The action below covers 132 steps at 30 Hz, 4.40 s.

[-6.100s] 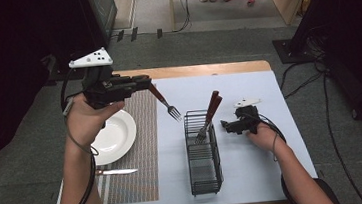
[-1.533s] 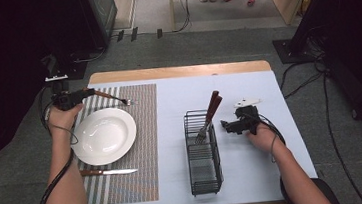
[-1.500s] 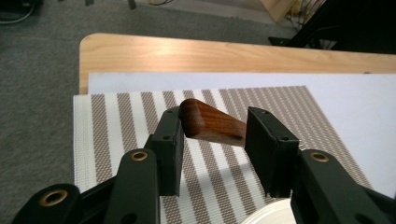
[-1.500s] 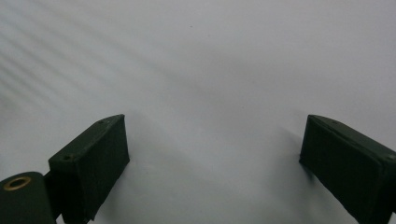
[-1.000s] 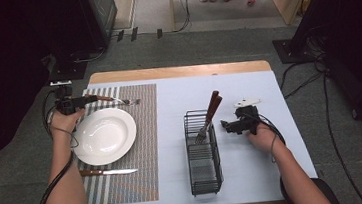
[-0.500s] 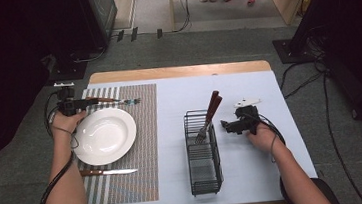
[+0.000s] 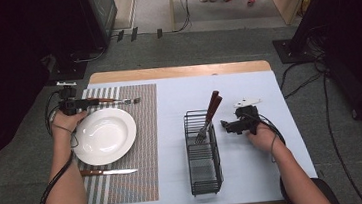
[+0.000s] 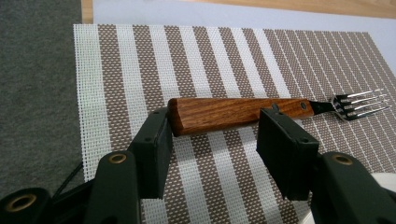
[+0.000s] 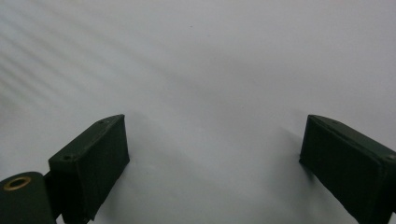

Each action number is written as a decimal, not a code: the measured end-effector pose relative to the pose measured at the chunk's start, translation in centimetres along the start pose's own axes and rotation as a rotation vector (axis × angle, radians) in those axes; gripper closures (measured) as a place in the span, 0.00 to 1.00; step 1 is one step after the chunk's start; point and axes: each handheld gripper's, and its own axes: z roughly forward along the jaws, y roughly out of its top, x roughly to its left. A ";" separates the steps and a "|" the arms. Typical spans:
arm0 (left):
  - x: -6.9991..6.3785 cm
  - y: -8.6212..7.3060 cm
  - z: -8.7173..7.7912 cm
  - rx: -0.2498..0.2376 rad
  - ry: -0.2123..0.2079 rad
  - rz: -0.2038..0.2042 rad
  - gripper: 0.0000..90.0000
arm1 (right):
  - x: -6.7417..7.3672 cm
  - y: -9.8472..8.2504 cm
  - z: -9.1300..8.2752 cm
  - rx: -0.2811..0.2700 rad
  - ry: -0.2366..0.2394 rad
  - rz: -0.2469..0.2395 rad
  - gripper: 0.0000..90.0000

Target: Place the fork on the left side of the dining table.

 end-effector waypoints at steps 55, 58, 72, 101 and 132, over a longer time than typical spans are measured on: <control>-5.6 1.3 -1.4 -0.073 -0.034 0.041 0.41 | 0.0 0.0 0.0 0.002 -0.001 0.000 0.08; -6.4 1.1 -1.4 -0.073 -0.041 0.051 0.41 | 0.0 0.0 0.0 0.001 0.000 0.000 0.08; -10.2 0.2 -2.3 -0.073 -0.085 0.102 0.35 | 0.0 0.0 0.0 0.002 -0.001 -0.002 0.08; -19.9 -1.6 -0.4 -0.079 -0.231 0.307 0.29 | 0.0 0.0 0.0 0.002 -0.002 -0.004 0.08; -25.2 -6.9 6.4 0.037 -0.235 0.439 0.28 | 0.0 0.0 0.0 0.003 -0.002 -0.004 0.08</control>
